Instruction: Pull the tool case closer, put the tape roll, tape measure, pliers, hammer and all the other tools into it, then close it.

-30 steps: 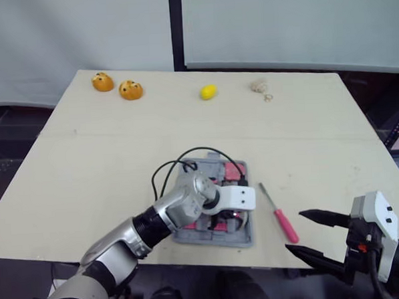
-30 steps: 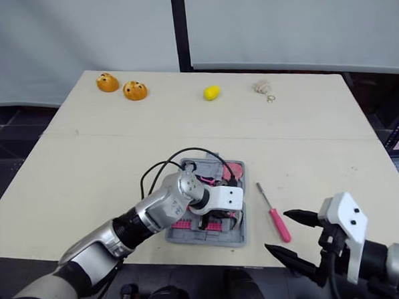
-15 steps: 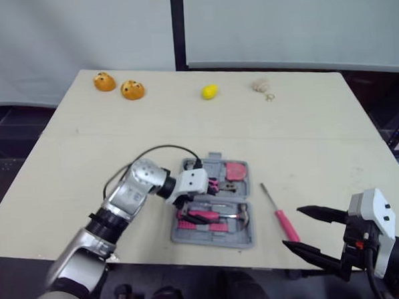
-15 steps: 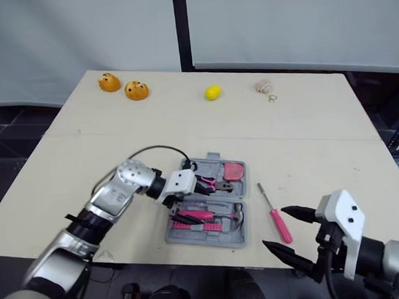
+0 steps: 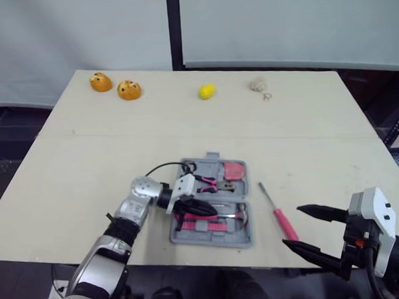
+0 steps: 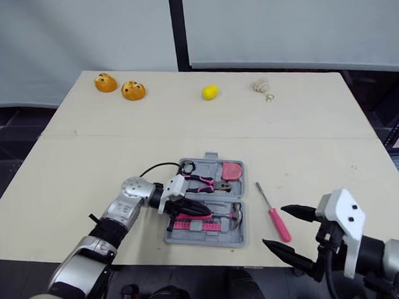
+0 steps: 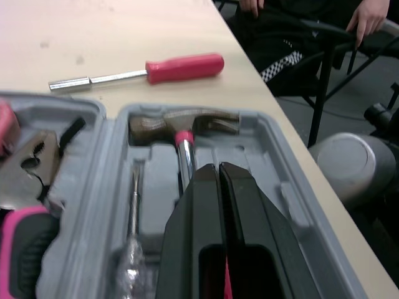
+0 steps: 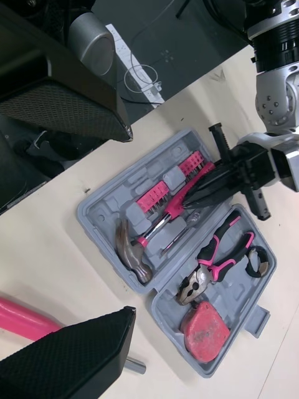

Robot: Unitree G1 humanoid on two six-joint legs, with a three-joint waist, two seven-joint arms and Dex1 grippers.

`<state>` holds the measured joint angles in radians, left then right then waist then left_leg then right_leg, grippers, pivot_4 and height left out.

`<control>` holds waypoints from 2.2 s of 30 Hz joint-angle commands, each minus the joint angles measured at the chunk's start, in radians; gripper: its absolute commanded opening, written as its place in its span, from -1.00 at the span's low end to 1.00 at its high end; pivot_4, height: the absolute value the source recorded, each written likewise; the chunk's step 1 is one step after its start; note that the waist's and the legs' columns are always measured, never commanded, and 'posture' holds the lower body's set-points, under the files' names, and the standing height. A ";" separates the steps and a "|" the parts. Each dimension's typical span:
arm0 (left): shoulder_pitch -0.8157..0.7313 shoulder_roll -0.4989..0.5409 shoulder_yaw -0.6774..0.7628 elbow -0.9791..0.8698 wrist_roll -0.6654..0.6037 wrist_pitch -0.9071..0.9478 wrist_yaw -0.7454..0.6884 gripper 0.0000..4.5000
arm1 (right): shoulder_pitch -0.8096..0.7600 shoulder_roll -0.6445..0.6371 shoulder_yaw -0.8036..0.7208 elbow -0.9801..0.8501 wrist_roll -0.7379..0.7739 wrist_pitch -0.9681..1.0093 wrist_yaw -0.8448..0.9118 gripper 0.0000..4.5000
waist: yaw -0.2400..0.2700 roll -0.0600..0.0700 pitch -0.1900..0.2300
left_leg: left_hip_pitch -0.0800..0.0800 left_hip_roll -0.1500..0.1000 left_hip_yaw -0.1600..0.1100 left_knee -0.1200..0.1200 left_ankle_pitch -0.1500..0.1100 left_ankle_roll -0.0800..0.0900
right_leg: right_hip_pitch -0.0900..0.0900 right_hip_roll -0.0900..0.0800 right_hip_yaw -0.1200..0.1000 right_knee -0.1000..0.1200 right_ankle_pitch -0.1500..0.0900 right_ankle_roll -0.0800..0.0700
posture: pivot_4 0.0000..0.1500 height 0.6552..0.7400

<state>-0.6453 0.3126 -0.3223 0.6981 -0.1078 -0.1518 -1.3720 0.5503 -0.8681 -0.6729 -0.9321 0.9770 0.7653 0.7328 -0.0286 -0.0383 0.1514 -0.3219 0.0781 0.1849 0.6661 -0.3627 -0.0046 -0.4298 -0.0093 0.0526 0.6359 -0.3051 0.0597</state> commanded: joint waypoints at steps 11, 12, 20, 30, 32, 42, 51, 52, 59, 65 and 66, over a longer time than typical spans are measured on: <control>-0.009 -0.008 -0.029 0.053 0.106 -0.055 0.053 -0.99 | 0.027 0.007 -0.036 -0.014 0.019 -0.012 -0.003 1.00 | 0.000 0.000 0.000 | 0.001 0.000 0.000 0.000 0.000 0.001 | 0.001 0.000 0.000 0.000 0.000 0.000 | 1.00 1.00; -0.008 -0.008 -0.031 0.055 0.110 -0.056 0.055 -0.99 | 0.029 0.007 -0.037 -0.014 0.019 -0.013 -0.003 1.00 | 0.000 0.000 0.000 | 0.001 0.000 0.000 0.000 0.000 0.001 | 0.001 0.000 0.000 0.000 0.000 0.000 | 1.00 1.00; -0.012 0.025 -0.159 0.113 0.294 -0.077 0.163 -0.99 | 0.032 0.009 -0.036 -0.010 0.011 -0.015 -0.003 1.00 | 0.001 0.000 -0.011 | 0.003 0.000 -0.001 -0.002 -0.003 0.005 | 0.009 0.000 -0.001 -0.006 0.001 0.001 | 1.00 1.00; 0.005 0.053 -0.204 0.115 0.323 -0.134 0.175 -0.99 | 0.044 0.014 -0.034 -0.004 -0.009 -0.022 0.001 1.00 | 0.001 0.002 -0.029 | 0.010 0.002 -0.005 -0.003 -0.010 0.009 | 0.021 -0.002 -0.007 -0.012 -0.005 -0.010 | 1.00 1.00; 0.006 0.061 -0.218 0.121 0.337 -0.156 0.179 -0.99 | 0.043 0.013 -0.031 -0.003 -0.010 -0.021 -0.002 1.00 | 0.001 0.002 -0.030 | 0.010 0.002 -0.005 -0.003 -0.010 0.009 | 0.021 -0.002 -0.007 -0.012 -0.005 -0.010 | 1.00 1.00; 0.002 0.057 -0.261 0.137 0.353 -0.193 0.225 -0.99 | 0.041 0.001 -0.036 0.008 -0.027 -0.015 0.006 1.00 | 0.001 0.001 -0.040 | 0.010 0.002 -0.006 -0.004 -0.011 0.009 | 0.022 -0.003 -0.008 -0.015 -0.007 -0.013 | 1.00 1.00; 0.069 0.236 0.117 -0.395 -0.246 0.231 -0.093 -0.17 | 0.099 0.052 -0.110 0.014 -0.046 -0.020 -0.005 1.00 | -0.007 0.002 -0.019 | -0.002 0.005 -0.010 -0.006 -0.002 -0.006 | 0.001 0.000 -0.014 -0.006 -0.004 -0.007 | 1.00 1.00; 0.087 0.290 0.160 -0.440 -0.281 0.289 -0.095 0.03 | 0.119 0.061 -0.139 0.019 -0.046 -0.019 0.005 1.00 | -0.004 0.004 -0.018 | -0.004 0.005 -0.011 -0.006 -0.002 -0.007 | -0.001 0.000 -0.014 -0.005 -0.004 -0.008 | 1.00 1.00; 0.290 0.559 0.433 -0.490 -0.315 0.422 0.000 0.98 | 0.226 0.093 -0.311 0.134 -0.080 -0.031 0.092 1.00 | -0.004 0.014 -0.013 | -0.005 0.004 -0.012 -0.007 -0.004 -0.005 | -0.002 -0.001 -0.015 -0.008 -0.008 -0.006 | 1.00 1.00; 0.477 0.670 0.620 -0.391 -0.280 0.364 0.097 0.98 | 0.297 0.101 -0.400 0.295 -0.167 -0.091 0.204 1.00 | 0.001 0.008 -0.008 | -0.001 0.003 -0.012 -0.011 -0.008 -0.002 | 0.002 -0.005 -0.017 -0.010 -0.010 -0.010 | 1.00 1.00; 0.497 0.680 0.639 -0.369 -0.273 0.352 0.107 0.98 | 0.298 0.101 -0.405 0.320 -0.177 -0.101 0.216 1.00 | 0.002 0.008 -0.008 | 0.000 0.002 -0.012 -0.014 -0.009 0.001 | 0.002 -0.007 -0.017 -0.011 -0.011 -0.013 | 1.00 1.00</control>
<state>-0.1583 0.9767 0.2756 0.3110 -0.3862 0.2192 -1.2788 0.8416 -0.7727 -1.0365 -0.6414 0.8163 0.6924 0.9165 -0.0263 -0.0303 0.1436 -0.3215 0.0780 0.1729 0.6498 -0.3708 -0.0024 -0.4277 -0.0197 0.0339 0.6247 -0.3215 0.0375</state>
